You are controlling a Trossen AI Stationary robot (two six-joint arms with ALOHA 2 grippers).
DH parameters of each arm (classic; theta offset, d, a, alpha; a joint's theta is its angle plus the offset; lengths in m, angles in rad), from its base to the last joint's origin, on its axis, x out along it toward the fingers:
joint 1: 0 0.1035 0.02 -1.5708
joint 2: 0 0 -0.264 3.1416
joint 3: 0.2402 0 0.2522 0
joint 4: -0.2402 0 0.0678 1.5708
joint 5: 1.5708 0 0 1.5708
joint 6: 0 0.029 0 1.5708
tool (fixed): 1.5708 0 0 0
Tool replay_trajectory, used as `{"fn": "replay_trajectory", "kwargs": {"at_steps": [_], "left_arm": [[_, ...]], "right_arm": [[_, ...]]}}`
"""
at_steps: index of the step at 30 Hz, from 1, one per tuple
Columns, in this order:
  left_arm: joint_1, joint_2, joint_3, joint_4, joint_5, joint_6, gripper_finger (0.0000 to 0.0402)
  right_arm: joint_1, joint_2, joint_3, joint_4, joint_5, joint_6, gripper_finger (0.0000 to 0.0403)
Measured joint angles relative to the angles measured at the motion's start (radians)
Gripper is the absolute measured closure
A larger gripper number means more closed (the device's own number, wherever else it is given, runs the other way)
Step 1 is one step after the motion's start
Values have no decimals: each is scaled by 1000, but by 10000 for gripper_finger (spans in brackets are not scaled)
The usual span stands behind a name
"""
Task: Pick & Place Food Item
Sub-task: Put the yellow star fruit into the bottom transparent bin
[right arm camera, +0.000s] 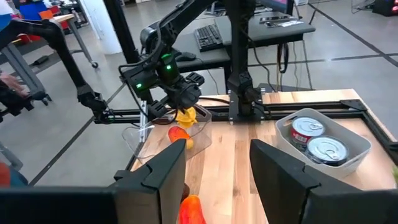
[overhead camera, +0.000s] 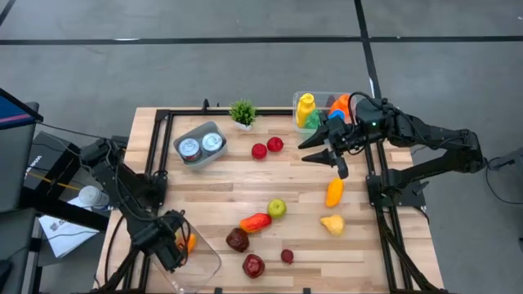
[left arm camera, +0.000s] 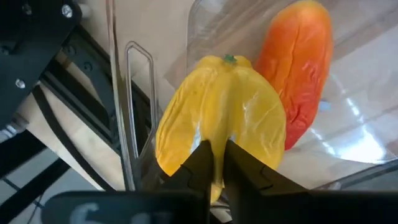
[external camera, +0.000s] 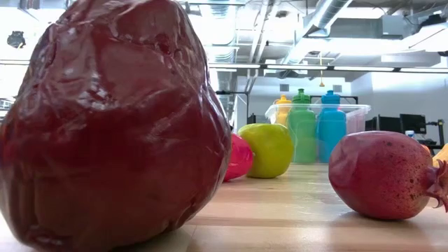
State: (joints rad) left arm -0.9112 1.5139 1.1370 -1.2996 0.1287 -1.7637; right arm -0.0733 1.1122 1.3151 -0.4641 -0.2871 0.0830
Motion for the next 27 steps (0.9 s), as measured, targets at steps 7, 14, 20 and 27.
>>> {"fn": "replay_trajectory", "kwargs": {"at_steps": [7,14,20,27], "left_arm": [[0,0,0,39,-1,112,320],[0,0,0,41,3,135,226],[16,-5,0,47,15,134,173],[23,-146,0,118,-59,136,159]], "right_arm": [[2,0,0,-5,-2,8,233],[2,0,0,-42,-1,23,218],[3,0,0,-54,5,60,195],[38,-43,0,249,-95,56,189]]}}
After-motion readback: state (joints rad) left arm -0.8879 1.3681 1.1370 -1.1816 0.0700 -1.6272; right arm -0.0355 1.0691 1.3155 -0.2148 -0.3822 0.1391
